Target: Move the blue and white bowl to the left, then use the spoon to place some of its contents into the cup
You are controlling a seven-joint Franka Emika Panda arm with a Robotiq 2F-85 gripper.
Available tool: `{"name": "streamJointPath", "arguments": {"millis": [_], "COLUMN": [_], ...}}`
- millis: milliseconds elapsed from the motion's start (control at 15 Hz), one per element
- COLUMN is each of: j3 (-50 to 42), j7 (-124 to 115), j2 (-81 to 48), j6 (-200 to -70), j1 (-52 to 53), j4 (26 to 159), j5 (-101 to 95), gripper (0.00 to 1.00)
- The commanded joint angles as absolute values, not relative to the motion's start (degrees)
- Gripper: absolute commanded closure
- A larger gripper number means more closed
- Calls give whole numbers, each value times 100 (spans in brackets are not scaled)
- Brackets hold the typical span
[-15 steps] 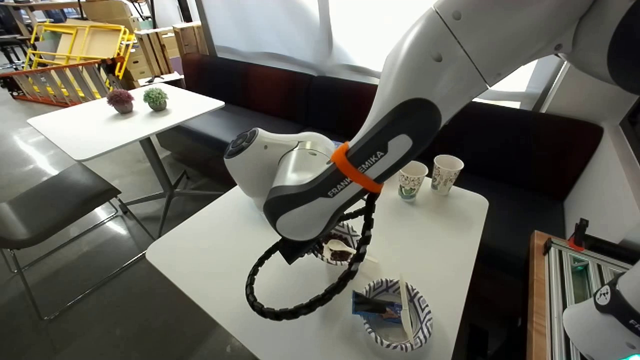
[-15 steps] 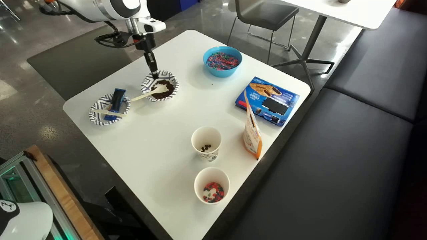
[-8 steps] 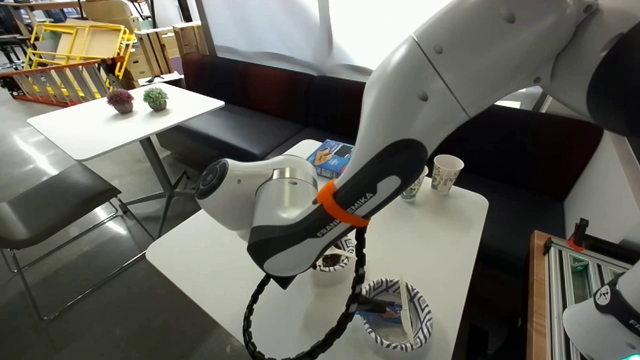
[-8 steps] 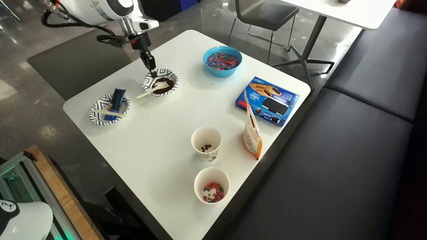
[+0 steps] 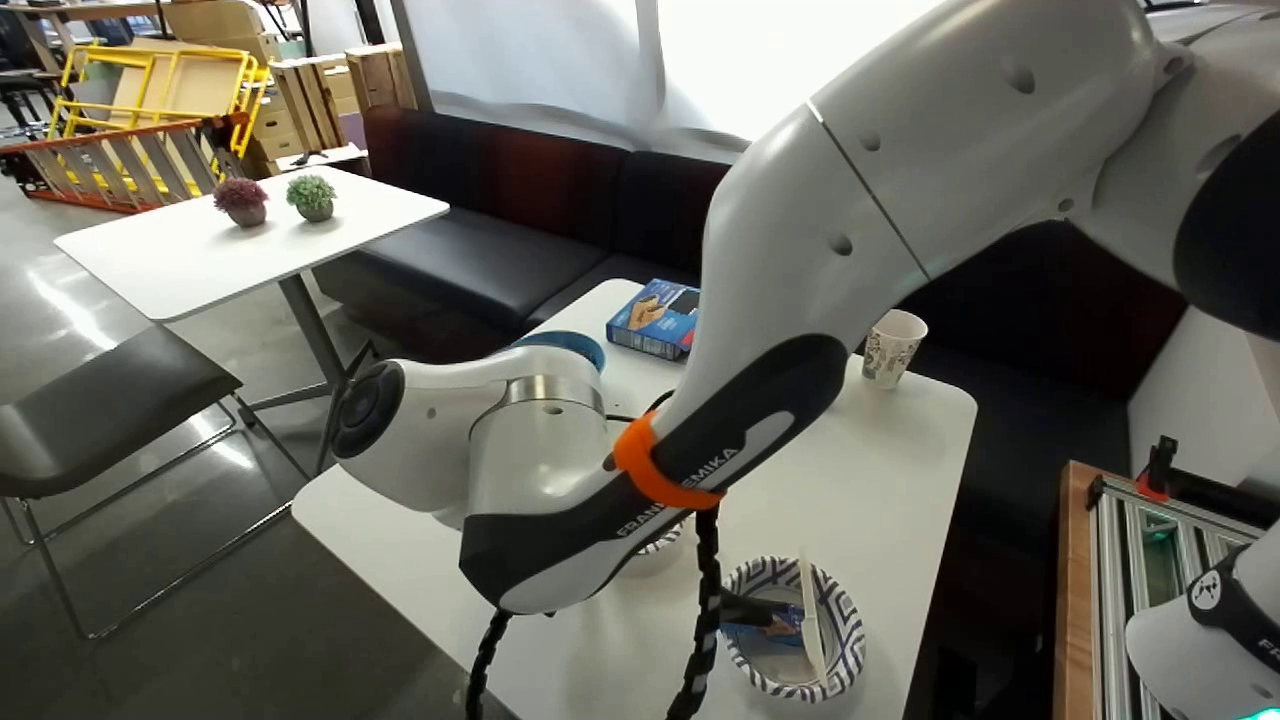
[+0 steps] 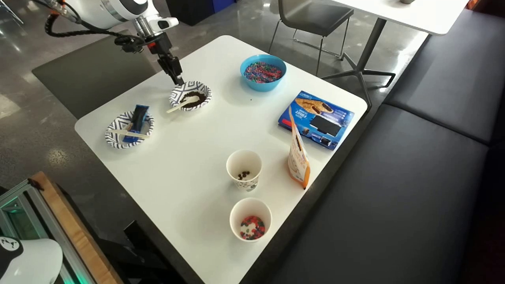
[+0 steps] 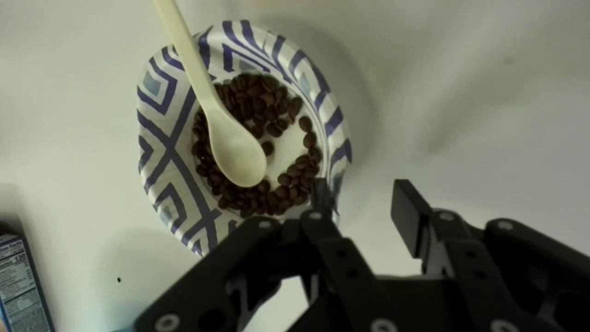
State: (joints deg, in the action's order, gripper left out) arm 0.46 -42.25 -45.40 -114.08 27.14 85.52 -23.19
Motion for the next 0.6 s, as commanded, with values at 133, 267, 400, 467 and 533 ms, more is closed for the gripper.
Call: {"name": "streamJointPath", "arguments": {"millis": [133,267,400,467,533], "j3": [252,329,410,462,481], "j7": [-3611,-3089,-2385,-1881,-1436], "j2": [-3588,-3022,-2533,-2279,-2049], "j6": [-11235,-11296,-11296,-11375,-11356], "j1": [2475,2170,1819,1587,1371], "j4": [8982,9392,9766,10008,10235], "j5": [-1952,-1718,-1320,-1082,-879], "gripper": [11,0,0,0,0]}}
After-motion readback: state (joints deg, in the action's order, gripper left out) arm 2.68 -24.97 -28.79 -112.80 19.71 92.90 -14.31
